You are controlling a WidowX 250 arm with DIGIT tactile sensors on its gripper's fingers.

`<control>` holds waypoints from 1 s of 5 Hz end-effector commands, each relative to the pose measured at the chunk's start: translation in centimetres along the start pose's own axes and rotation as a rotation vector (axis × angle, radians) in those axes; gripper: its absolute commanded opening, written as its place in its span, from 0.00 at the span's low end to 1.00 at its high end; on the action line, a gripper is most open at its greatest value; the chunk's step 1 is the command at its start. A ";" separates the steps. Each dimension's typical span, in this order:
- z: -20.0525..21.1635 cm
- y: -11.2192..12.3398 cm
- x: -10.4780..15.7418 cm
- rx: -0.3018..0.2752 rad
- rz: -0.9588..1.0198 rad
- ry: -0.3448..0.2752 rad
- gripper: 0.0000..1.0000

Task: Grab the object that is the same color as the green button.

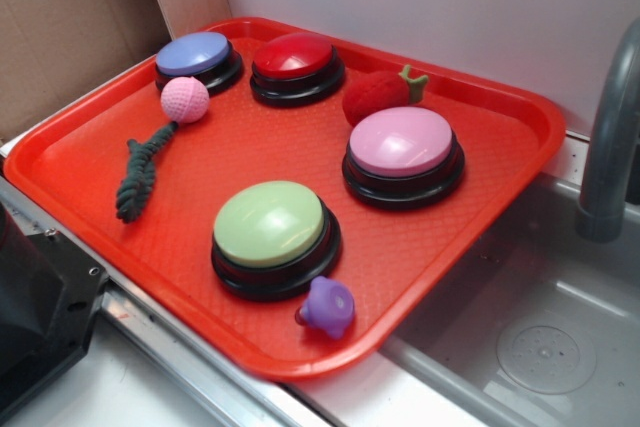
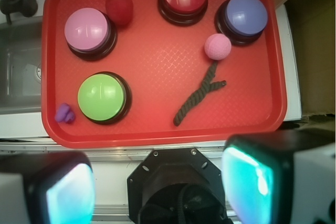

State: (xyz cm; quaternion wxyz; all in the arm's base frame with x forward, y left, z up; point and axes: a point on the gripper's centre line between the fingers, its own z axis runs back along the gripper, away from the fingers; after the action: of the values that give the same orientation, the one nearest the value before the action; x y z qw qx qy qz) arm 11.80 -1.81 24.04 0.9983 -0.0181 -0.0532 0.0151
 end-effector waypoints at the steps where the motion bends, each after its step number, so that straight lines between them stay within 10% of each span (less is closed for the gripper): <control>1: 0.0 0.0 0.0 0.000 0.000 0.000 1.00; 3: -8.6 6.5 3.4 0.069 0.436 0.052 1.00; 5: -15.6 6.2 1.9 0.014 0.520 0.087 1.00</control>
State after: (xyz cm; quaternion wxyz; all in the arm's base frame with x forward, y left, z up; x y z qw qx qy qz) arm 15.12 3.74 8.14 0.9609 -0.0240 0.0086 0.2757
